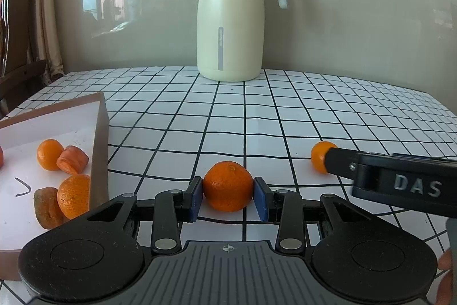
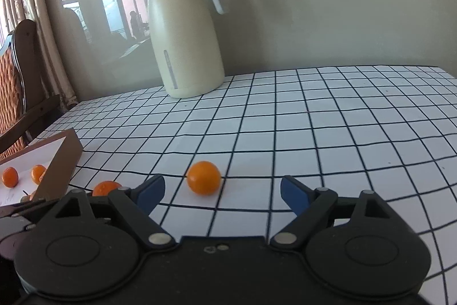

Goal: Organize fruits
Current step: 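Grasp a large orange with the left tool while the right tool grasps a small orange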

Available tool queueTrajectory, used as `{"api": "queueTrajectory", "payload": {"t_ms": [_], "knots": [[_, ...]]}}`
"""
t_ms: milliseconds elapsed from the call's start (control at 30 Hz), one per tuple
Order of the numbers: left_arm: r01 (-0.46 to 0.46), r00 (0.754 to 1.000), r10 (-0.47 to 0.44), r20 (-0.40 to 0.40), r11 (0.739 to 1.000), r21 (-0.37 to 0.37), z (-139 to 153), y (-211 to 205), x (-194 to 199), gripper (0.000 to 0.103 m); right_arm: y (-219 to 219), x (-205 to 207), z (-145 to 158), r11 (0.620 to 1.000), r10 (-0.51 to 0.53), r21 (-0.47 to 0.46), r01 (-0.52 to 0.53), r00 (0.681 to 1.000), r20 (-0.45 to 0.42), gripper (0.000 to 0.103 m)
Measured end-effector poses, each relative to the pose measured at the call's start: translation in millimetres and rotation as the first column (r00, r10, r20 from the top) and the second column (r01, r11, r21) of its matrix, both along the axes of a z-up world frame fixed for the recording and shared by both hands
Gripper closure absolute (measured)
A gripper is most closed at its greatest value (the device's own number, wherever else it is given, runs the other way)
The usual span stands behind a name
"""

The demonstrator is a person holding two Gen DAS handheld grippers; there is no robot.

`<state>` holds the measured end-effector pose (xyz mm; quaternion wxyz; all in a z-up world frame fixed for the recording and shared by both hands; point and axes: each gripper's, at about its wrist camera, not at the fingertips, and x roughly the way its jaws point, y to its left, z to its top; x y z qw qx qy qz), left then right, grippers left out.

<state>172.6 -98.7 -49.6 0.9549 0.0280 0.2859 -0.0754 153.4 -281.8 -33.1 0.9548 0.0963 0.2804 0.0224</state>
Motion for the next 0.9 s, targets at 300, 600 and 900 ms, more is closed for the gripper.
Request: {"api": "queueTrajectory", "payload": {"t_ms": [300,600,900], "knots": [[-0.004,1.0,0.004,-0.005,1.0,0.004,-1,4,-1,0.065,4,19,-5,1.0,0.004,0.012,-0.003,0.999,-0.035,0.031],[-0.009,1.0,0.009,-0.007,1.0,0.006,-1,3,0,0.065,13,34,-8,0.999,0.038,-0.004,-0.038,0.997,-0.06,0.056],[-0.013,1.0,0.013,-0.009,1.0,-0.007,-2,4,1,0.064,21,30,-7,0.997,0.069,-0.043,-0.071,0.996,-0.062,0.081]]}}
